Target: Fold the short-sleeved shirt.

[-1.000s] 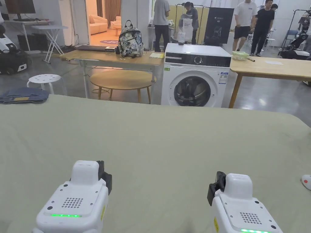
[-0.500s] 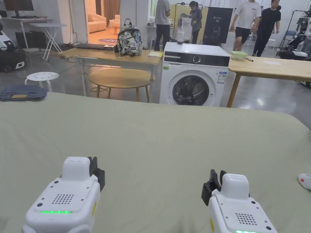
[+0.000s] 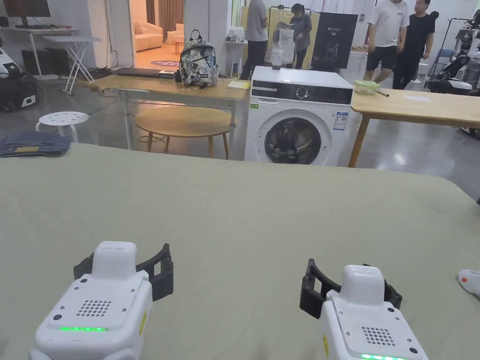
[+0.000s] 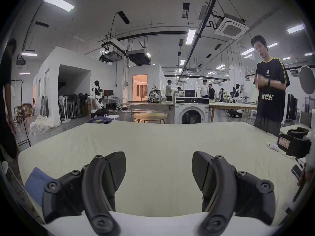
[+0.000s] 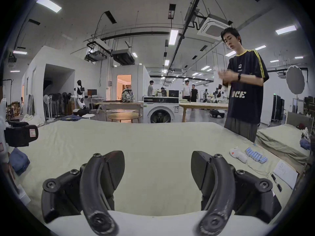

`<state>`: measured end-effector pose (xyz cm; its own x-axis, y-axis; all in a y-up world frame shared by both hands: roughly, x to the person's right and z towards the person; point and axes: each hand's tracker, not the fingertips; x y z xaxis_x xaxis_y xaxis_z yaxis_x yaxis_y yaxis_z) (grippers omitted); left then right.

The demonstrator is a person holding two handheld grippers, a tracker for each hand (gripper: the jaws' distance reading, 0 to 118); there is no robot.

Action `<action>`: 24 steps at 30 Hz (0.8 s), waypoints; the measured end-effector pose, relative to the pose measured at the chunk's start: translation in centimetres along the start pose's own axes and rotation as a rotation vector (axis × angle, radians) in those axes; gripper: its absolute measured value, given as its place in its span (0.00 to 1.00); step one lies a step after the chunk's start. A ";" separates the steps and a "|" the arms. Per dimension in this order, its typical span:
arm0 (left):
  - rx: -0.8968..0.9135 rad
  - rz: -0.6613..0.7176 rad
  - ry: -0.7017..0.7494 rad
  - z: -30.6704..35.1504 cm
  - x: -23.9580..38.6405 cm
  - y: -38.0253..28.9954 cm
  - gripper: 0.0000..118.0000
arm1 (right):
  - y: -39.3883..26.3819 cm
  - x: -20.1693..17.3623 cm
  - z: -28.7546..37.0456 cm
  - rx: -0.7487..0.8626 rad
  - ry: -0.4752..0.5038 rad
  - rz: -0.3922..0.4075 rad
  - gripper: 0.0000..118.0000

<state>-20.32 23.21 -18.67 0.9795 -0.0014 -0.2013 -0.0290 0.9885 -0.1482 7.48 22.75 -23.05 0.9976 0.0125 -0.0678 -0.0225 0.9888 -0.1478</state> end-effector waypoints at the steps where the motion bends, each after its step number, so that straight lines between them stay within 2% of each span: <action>1: -0.002 -0.014 0.007 0.0 0.1 0.0 0.69 | 0.0 0.0 0.0 0.003 0.008 0.000 0.79; 13: 0.016 -0.018 0.008 0.0 0.0 0.1 0.69 | 0.5 0.5 -0.1 0.054 0.019 -0.058 0.79; 17: 0.014 -0.025 0.002 0.0 0.0 0.0 0.69 | 0.4 0.5 -0.1 0.067 0.008 -0.026 0.80; 24: 0.017 -0.027 -0.002 0.1 0.1 0.1 0.69 | 0.8 -0.1 0.4 0.073 0.051 0.004 0.82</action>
<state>-20.23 23.35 -18.56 0.9803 -0.0274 -0.1954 0.0005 0.9906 -0.1366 7.43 23.57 -22.74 0.9928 0.0111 -0.1190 -0.0202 0.9970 -0.0749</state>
